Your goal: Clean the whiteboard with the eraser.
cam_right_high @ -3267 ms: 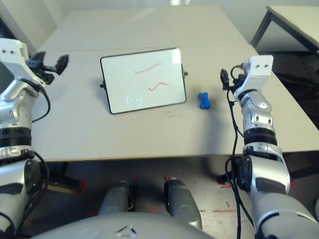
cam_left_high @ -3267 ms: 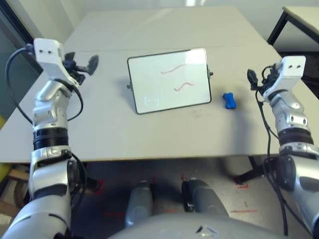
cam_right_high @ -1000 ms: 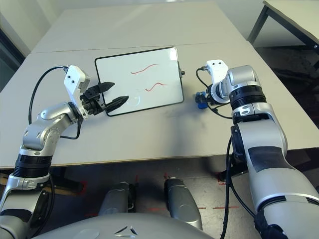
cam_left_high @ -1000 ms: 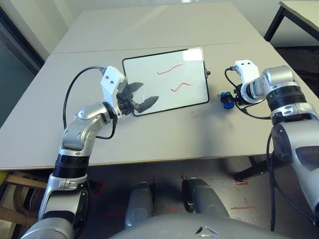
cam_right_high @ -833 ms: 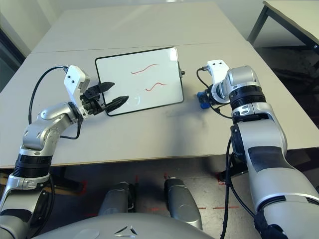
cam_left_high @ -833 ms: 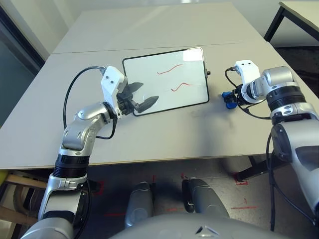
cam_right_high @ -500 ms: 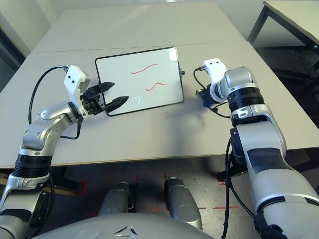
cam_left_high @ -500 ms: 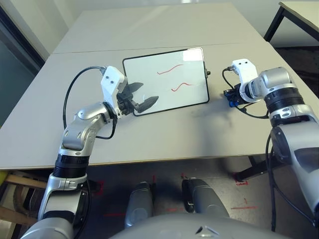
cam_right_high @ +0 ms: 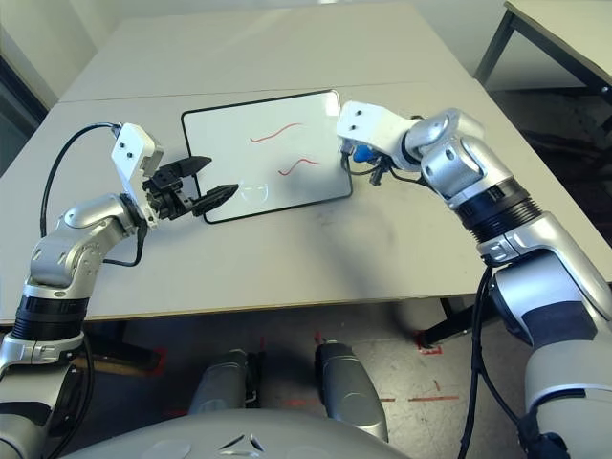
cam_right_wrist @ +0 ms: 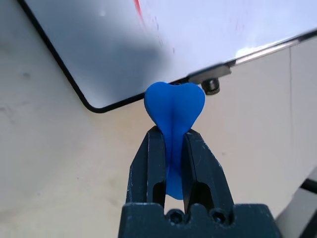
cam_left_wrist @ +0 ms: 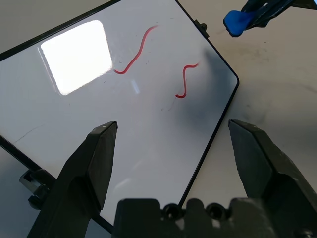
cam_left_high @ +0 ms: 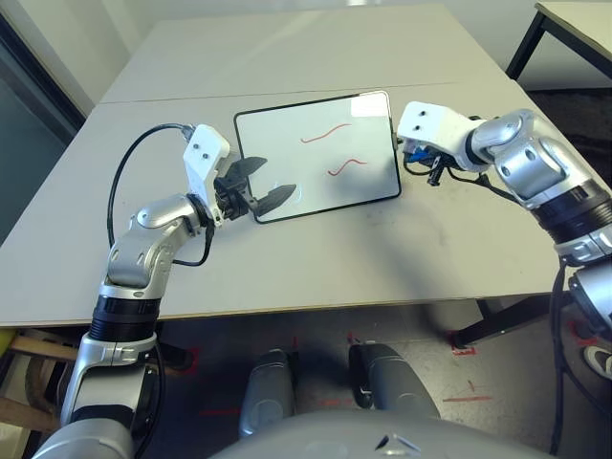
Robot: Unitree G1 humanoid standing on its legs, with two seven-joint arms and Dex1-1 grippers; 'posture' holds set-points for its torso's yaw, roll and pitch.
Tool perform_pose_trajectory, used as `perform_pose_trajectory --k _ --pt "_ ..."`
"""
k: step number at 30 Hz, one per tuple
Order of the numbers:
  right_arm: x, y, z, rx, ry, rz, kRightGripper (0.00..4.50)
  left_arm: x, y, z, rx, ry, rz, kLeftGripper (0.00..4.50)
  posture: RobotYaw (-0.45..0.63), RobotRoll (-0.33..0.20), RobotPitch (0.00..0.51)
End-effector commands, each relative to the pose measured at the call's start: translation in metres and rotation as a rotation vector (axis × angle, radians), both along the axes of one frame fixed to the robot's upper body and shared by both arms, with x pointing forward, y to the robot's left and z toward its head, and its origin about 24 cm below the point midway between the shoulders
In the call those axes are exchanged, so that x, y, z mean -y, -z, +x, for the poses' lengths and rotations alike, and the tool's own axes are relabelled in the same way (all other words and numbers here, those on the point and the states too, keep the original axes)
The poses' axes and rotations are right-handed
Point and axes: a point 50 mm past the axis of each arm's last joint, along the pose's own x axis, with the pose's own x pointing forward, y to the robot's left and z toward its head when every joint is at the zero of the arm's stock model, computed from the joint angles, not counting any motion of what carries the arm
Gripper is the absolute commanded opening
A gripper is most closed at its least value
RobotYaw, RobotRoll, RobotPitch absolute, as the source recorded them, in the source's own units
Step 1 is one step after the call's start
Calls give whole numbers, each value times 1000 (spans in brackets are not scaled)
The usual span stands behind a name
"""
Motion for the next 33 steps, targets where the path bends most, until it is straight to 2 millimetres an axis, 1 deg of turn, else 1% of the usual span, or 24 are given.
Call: perform_pose_trajectory --k 1,3,6,9,11,15,27,33 --pt "-12 -3 1 -10 -47 -88 222 -3 -2 3 12 -13 12 4500 -93 0 53" --pt "-19 -3 2 -21 -63 -110 222 -3 -2 2 14 -14 10 4500 -87 0 52" --pt "-25 -3 4 -31 -71 -122 222 -3 -2 1 14 -16 10 4500 -76 0 52" --pt "-35 2 7 -47 -93 -129 221 -5 0 -2 10 -21 11 4500 -66 0 51" --pt "-39 4 10 -51 -96 -131 221 -5 0 -3 10 -25 14 4500 -59 0 51" --pt "-42 8 16 -57 -94 -136 220 -7 0 -4 11 -32 17 4500 -48 0 51" --pt "-42 22 33 -73 -60 -133 215 -9 2 -7 9 -48 17 4500 -34 0 53" --pt "-52 26 35 -77 -74 -123 215 -11 2 -8 8 -56 17 4500 -23 0 57"
